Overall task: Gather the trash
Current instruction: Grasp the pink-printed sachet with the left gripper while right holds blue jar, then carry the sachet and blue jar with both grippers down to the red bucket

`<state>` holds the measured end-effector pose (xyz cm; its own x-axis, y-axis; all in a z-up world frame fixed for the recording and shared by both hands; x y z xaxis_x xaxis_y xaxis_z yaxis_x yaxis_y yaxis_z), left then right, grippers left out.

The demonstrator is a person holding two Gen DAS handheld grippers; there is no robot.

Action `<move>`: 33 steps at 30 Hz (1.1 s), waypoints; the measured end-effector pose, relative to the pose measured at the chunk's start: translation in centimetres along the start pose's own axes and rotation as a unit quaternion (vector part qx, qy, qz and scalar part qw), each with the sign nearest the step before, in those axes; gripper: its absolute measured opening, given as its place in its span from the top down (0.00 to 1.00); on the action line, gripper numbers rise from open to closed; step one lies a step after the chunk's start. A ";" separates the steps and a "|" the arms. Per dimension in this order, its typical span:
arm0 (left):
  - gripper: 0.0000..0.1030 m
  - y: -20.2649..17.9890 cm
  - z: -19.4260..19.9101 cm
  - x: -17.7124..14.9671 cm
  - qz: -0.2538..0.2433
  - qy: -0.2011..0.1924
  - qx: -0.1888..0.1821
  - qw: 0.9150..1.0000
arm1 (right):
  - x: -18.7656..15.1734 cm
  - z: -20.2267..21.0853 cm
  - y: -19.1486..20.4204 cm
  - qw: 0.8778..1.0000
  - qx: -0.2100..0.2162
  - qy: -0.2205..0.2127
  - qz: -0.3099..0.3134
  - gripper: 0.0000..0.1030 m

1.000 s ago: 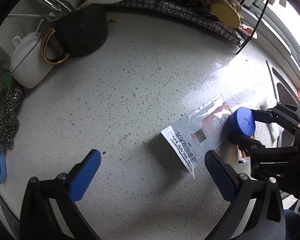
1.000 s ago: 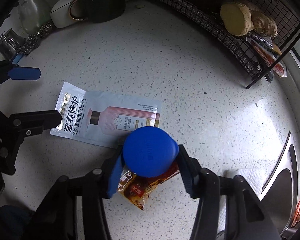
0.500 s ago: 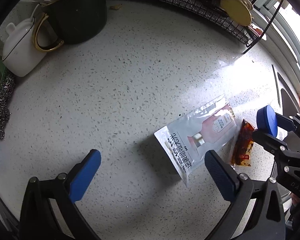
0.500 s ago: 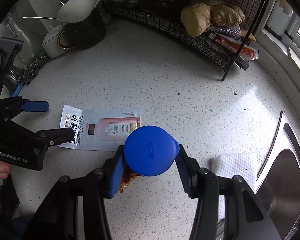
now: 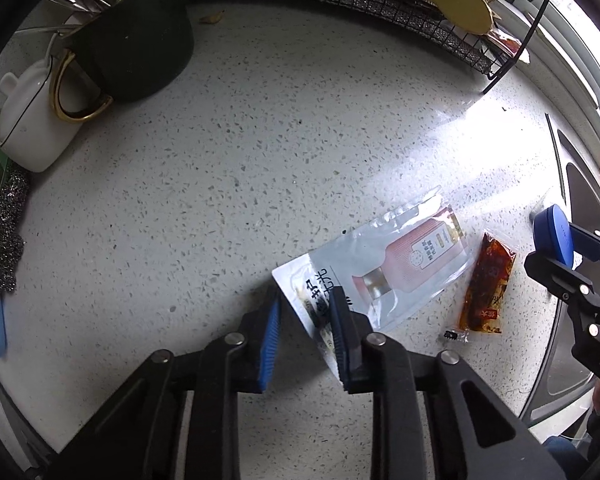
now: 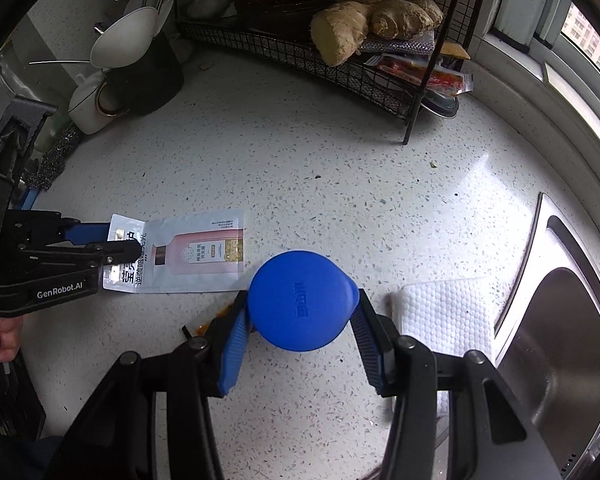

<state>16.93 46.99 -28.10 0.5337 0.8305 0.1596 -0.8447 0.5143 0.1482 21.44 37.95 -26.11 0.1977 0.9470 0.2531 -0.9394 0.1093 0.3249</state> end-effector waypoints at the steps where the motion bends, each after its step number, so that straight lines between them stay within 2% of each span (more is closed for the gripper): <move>1: 0.88 -0.2 0.0 0.0 0.001 0.001 -0.006 1.000 | -0.2 0.3 -0.3 1.000 0.000 -0.001 -0.002 0.55; 8: 0.93 -0.9 1.4 -0.9 -0.007 -0.011 -0.023 1.000 | -2.4 3.6 -2.4 1.000 -0.008 -0.016 -0.007 0.55; 14: 0.97 -2.3 5.3 -1.5 -0.037 -0.057 -0.032 0.997 | -4.6 7.5 -2.4 0.999 -0.015 -0.047 -0.019 0.55; 21: 0.97 -4.3 11.0 -4.0 -0.075 -0.124 -0.036 0.989 | -7.7 12.3 -0.9 0.995 -0.040 -0.088 -0.014 0.58; 33: 0.98 -8.1 16.7 -9.8 -0.125 -0.171 -0.051 0.976 | -14.5 16.7 1.5 0.991 -0.042 -0.124 -0.026 0.58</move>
<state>19.19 31.12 -14.55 0.6919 0.5653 0.4491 -0.6763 0.7251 0.1293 21.79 19.39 -14.10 0.2983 0.8379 0.4571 -0.9445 0.1902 0.2678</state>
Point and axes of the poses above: each gripper's, at about its wrist camera, not at the fingertips, and z roughly against the way its jaws point, y to its left, x to its top, the point moved 8 cm from there along -z, roughly the way its jaws point, and after that the axes turned 14 degrees about x, right-handed, at the moved point
